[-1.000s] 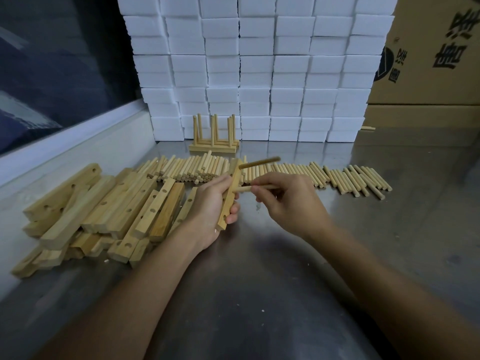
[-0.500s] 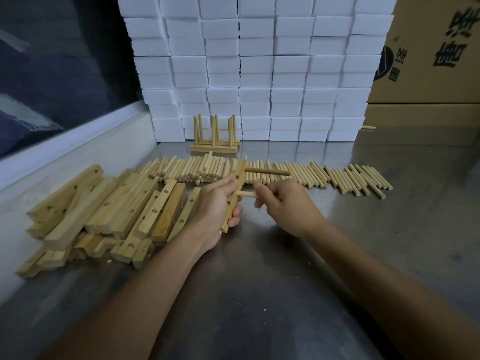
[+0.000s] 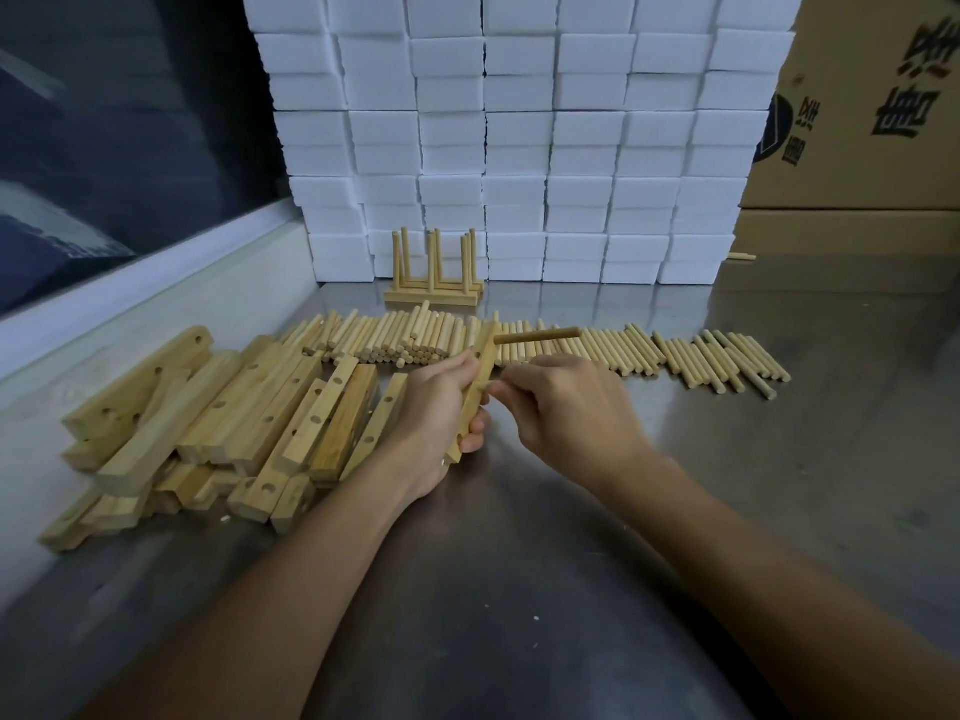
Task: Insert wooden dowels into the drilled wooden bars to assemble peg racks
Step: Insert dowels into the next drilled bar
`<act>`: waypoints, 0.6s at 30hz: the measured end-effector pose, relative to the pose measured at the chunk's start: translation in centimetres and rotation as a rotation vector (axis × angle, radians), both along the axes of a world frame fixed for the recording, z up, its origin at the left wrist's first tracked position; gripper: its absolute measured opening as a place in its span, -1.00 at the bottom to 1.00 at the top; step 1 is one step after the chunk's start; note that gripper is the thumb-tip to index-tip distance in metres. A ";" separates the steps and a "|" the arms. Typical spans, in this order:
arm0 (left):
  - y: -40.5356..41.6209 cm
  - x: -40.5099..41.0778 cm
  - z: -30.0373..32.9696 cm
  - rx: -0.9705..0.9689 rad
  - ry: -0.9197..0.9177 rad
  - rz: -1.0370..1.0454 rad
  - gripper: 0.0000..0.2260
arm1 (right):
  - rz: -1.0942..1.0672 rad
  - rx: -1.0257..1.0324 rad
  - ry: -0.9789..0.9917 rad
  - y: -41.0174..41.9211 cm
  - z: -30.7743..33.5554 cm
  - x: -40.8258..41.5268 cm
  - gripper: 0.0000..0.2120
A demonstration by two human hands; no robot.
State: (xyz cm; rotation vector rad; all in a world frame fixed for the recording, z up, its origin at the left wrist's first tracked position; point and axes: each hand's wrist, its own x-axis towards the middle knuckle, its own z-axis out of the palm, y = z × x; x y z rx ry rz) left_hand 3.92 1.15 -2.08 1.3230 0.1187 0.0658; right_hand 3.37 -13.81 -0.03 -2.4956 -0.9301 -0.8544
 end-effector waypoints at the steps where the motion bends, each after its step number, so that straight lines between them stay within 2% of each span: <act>1: 0.0 -0.1 0.0 0.008 -0.006 0.005 -0.65 | -0.007 0.008 0.021 0.0 -0.1 0.0 -0.71; 3: -0.3 -0.2 0.0 0.033 -0.022 0.020 -0.65 | -0.038 0.074 0.108 0.2 -0.2 0.0 -0.68; 6: -0.7 -0.2 0.0 0.100 -0.036 0.021 -0.62 | -0.064 0.426 0.526 0.2 -0.5 0.5 -0.59; 7: -0.7 -0.2 -0.1 0.113 -0.035 0.021 -0.62 | -0.051 0.475 0.596 0.1 -0.5 0.5 -0.59; 8: -0.7 -0.2 -0.1 0.114 -0.031 0.022 -0.62 | -0.029 0.431 0.556 0.1 -0.5 0.4 -0.61; 11: -0.6 -0.2 0.0 0.084 -0.019 0.031 -0.62 | -0.034 0.112 0.147 0.0 -0.7 -0.1 -0.69; 13: -0.6 -0.2 0.1 0.077 -0.016 0.030 -0.62 | -0.066 0.052 0.062 0.1 -0.5 -0.1 -0.68; 14: -0.6 -0.3 0.1 0.088 -0.018 0.030 -0.62 | -0.066 0.101 0.138 0.3 -0.6 -0.1 -0.67; 15: -0.7 -0.3 0.2 0.108 -0.018 0.030 -0.62 | -0.067 0.221 0.299 0.4 -0.5 0.0 -0.66; 18: -1.0 -0.4 0.3 0.173 -0.016 0.036 -0.60 | -0.137 0.614 0.876 0.4 0.1 0.5 -0.62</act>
